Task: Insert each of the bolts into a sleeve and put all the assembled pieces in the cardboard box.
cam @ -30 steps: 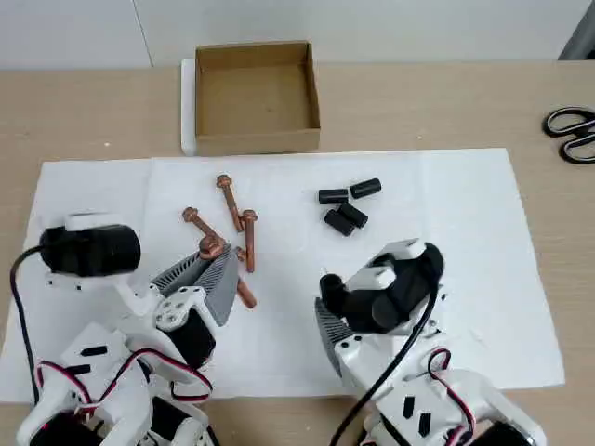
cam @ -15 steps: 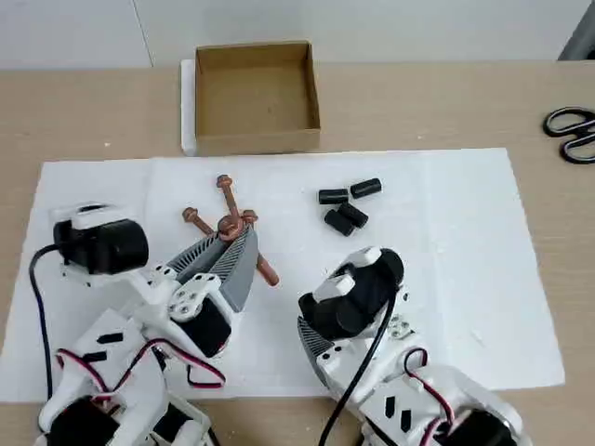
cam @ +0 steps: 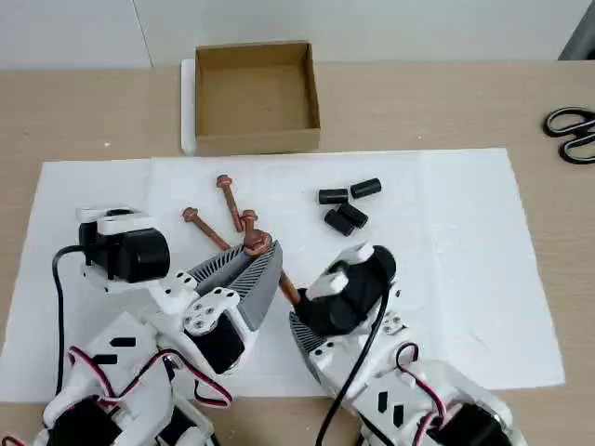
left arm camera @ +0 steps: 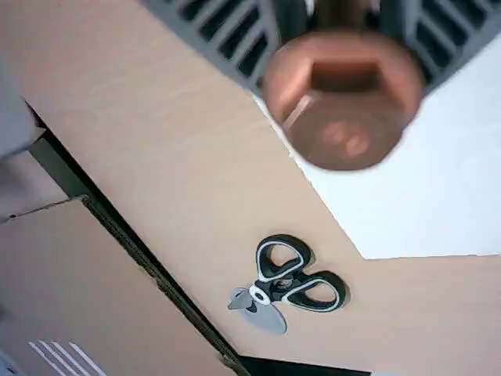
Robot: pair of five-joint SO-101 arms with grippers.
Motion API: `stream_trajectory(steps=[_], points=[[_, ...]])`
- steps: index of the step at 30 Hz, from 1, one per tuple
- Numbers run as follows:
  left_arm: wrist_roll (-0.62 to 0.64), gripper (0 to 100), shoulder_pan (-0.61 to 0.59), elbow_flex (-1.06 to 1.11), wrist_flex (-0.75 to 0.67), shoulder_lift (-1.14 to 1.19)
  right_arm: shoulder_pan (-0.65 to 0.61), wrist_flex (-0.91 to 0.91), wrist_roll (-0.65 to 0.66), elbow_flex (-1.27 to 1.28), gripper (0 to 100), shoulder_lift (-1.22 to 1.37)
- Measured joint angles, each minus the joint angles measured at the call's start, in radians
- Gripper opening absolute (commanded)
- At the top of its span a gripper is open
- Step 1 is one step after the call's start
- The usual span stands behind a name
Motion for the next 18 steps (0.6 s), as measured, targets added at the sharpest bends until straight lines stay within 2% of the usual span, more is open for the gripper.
stream_trajectory(steps=[18], points=[[0.000,1,0.000,0.000,0.000,0.000,-0.023,-0.020,0.000,0.017,0.4,0.002]])
